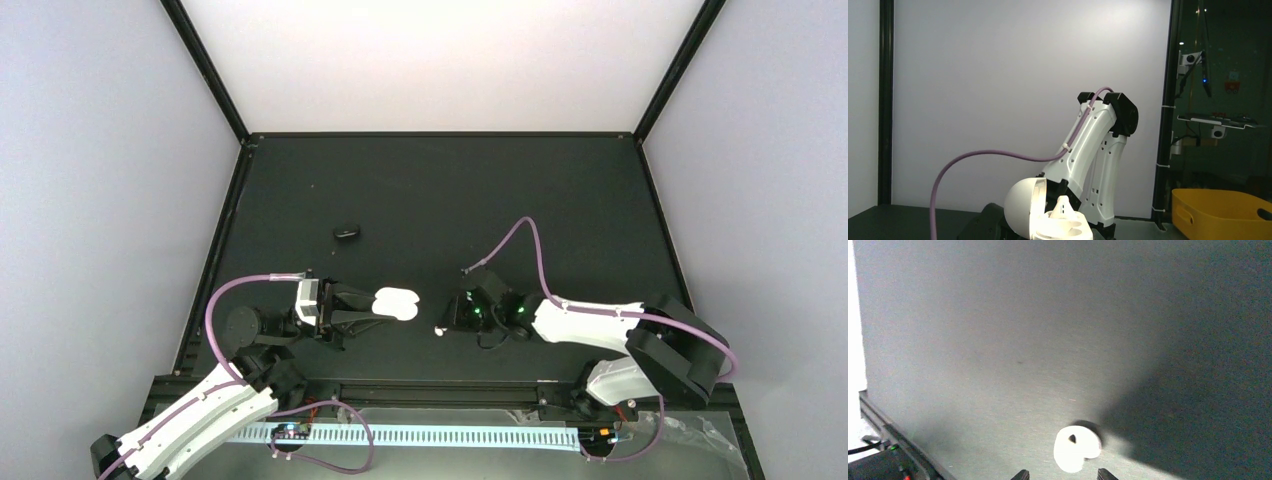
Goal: Insert the wireless bluetooth earbuds into the charging case
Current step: Pick up the earbud from the center of the board.
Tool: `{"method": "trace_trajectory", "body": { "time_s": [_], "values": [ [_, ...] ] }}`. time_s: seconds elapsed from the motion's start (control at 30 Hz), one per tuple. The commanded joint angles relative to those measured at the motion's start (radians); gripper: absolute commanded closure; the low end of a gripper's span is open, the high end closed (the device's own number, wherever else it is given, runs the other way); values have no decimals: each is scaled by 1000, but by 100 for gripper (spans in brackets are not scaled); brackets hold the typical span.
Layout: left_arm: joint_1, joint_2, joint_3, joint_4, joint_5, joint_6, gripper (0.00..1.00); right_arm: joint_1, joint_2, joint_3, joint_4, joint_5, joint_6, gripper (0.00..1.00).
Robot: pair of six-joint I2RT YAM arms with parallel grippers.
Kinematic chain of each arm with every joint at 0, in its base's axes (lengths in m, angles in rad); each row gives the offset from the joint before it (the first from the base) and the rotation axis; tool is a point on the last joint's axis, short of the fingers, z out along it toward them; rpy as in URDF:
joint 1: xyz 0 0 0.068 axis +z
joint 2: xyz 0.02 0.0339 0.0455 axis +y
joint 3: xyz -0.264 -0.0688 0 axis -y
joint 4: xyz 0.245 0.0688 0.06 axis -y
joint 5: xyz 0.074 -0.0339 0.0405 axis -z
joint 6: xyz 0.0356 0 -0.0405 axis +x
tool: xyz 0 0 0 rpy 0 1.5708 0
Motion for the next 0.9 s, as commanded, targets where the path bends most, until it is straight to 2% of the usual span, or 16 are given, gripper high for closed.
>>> {"method": "trace_trajectory", "body": {
  "time_s": [0.0, 0.37, 0.57, 0.87],
  "values": [
    [-7, 0, 11, 7, -12, 19, 98, 17, -17, 89, -49, 14, -82, 65],
    [-7, -7, 12, -3, -13, 24, 98, 71, 93, 188, -56, -80, -157, 65],
    [-8, -11, 12, -6, -19, 28, 98, 113, 119, 216, -141, -108, -246, 73],
    [-8, -7, 12, -4, -19, 29, 98, 114, 197, 252, -164, -38, -279, 74]
  ]
}}
